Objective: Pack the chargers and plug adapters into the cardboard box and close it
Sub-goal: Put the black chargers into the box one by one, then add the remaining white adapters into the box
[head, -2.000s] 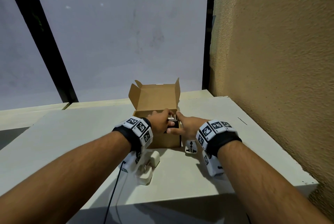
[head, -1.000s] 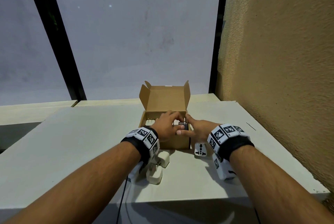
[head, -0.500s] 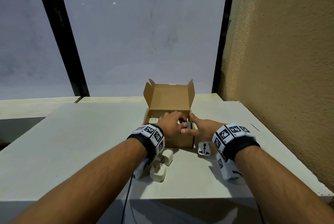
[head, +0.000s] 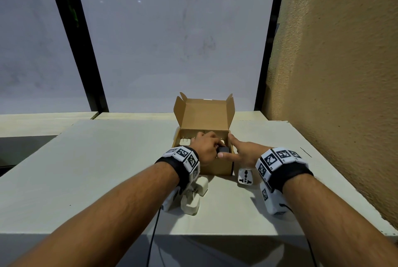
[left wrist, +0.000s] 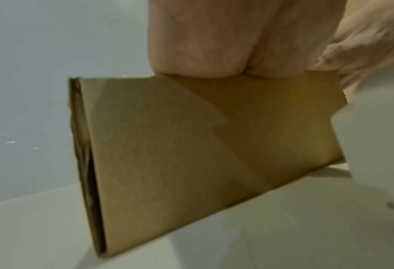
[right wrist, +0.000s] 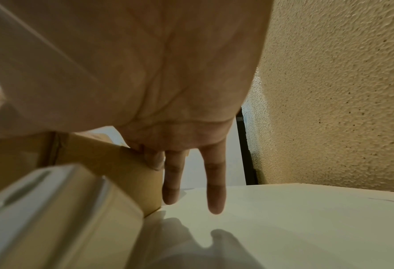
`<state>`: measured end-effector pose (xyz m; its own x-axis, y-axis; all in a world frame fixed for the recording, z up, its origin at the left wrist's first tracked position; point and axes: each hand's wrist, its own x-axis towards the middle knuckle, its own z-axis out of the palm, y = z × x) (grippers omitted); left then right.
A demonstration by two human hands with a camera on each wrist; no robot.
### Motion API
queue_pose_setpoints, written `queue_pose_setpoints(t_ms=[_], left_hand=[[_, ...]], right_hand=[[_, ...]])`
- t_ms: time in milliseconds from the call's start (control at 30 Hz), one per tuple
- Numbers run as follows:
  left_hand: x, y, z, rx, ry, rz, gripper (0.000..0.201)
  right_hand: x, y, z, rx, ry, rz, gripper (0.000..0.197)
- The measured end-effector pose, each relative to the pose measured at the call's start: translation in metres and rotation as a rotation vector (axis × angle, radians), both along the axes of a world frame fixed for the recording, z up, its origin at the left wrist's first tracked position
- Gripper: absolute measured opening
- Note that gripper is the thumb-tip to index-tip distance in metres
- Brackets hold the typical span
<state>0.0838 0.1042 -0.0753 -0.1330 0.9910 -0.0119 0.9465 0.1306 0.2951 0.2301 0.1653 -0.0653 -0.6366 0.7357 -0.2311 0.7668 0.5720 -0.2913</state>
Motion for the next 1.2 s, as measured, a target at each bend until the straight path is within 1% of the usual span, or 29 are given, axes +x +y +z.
queue_pose_setpoints(t_ms=[233, 367, 500, 600, 700, 800, 933, 1000, 1067, 1133, 1167, 1200], left_hand=[[0.0, 0.0, -0.002, 0.003, 0.014, 0.0, 0.036], [0.0, 0.001, -0.001, -0.044, 0.05, -0.006, 0.037], [-0.002, 0.005, -0.003, -0.065, 0.032, -0.004, 0.038], [-0.004, 0.004, -0.003, 0.017, -0.025, -0.002, 0.035], [-0.007, -0.002, 0.002, 0.17, -0.147, -0.011, 0.033], [-0.013, -0.02, 0.012, 0.249, -0.228, -0.053, 0.028], [-0.013, -0.066, 0.03, 0.204, -0.271, -0.145, 0.023], [-0.013, -0.092, 0.036, 0.184, -0.254, -0.163, 0.024], [-0.014, -0.115, 0.039, 0.153, -0.211, -0.124, 0.031], [-0.01, -0.135, 0.038, 0.096, -0.177, -0.017, 0.045], [-0.006, -0.143, 0.038, 0.092, -0.195, 0.028, 0.046], [-0.002, -0.148, 0.035, 0.094, -0.231, 0.056, 0.043]], right_hand=[[-0.001, 0.0, 0.0, -0.018, 0.001, -0.001, 0.093], [-0.002, 0.0, 0.0, -0.021, -0.002, -0.007, 0.093], [-0.001, -0.001, 0.002, -0.027, -0.007, -0.005, 0.092], [0.0, -0.003, 0.003, -0.029, -0.01, -0.007, 0.091], [-0.001, -0.003, 0.004, -0.02, -0.015, -0.007, 0.09], [-0.002, -0.003, 0.003, -0.018, -0.024, -0.014, 0.089], [-0.003, -0.002, 0.003, -0.002, -0.055, -0.024, 0.087], [-0.003, 0.0, 0.003, 0.021, -0.081, -0.023, 0.086], [-0.004, 0.0, 0.003, 0.048, -0.11, -0.014, 0.084], [-0.003, -0.001, 0.003, 0.066, -0.122, -0.013, 0.083], [-0.003, -0.001, 0.004, 0.076, -0.13, -0.011, 0.082], [-0.003, -0.001, 0.004, 0.081, -0.138, -0.007, 0.082]])
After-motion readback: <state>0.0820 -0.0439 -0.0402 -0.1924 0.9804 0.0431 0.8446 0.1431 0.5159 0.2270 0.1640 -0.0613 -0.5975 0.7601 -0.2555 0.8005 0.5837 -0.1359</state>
